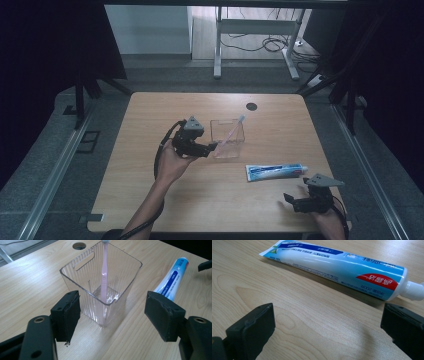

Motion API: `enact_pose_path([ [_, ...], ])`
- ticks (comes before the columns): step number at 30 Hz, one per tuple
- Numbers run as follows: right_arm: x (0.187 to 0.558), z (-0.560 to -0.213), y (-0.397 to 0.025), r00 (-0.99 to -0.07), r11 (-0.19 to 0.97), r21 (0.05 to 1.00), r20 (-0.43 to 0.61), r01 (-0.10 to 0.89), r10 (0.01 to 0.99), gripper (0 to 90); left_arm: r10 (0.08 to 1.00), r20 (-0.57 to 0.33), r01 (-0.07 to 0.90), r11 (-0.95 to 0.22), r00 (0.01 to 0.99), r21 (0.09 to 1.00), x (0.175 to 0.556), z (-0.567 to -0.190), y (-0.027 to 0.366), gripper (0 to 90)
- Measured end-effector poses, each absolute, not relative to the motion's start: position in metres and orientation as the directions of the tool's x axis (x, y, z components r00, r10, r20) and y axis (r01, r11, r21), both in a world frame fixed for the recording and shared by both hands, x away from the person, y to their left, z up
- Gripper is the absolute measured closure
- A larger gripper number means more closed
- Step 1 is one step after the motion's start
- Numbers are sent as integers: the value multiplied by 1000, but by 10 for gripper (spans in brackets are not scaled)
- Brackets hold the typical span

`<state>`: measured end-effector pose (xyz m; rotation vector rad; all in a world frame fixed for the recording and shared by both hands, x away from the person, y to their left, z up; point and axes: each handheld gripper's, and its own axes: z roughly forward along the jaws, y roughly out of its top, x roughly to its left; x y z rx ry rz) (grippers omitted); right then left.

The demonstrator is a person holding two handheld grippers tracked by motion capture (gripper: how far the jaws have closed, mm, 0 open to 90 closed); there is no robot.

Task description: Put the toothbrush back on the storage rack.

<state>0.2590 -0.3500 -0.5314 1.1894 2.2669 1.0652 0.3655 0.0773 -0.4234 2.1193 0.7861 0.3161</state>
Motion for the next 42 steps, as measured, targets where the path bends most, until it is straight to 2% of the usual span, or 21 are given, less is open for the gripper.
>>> enact_pose_path([
  [15, 259, -531, -350, -574, 358, 761, 23, 540, 819, 0, 627, -111, 458, -425, 771, 781, 348, -432, 96, 214],
  [32, 258, -531, -349, -572, 359, 763, 18, 537, 820, 0, 636, -90, 444, -423, 766, 790, 323, -439, 123, 150],
  [42, 258, -531, -348, -573, 362, 761, 16, 538, 819, 0, 653, -61, 432, -425, 755, 795, 306, -457, 137, 140],
])
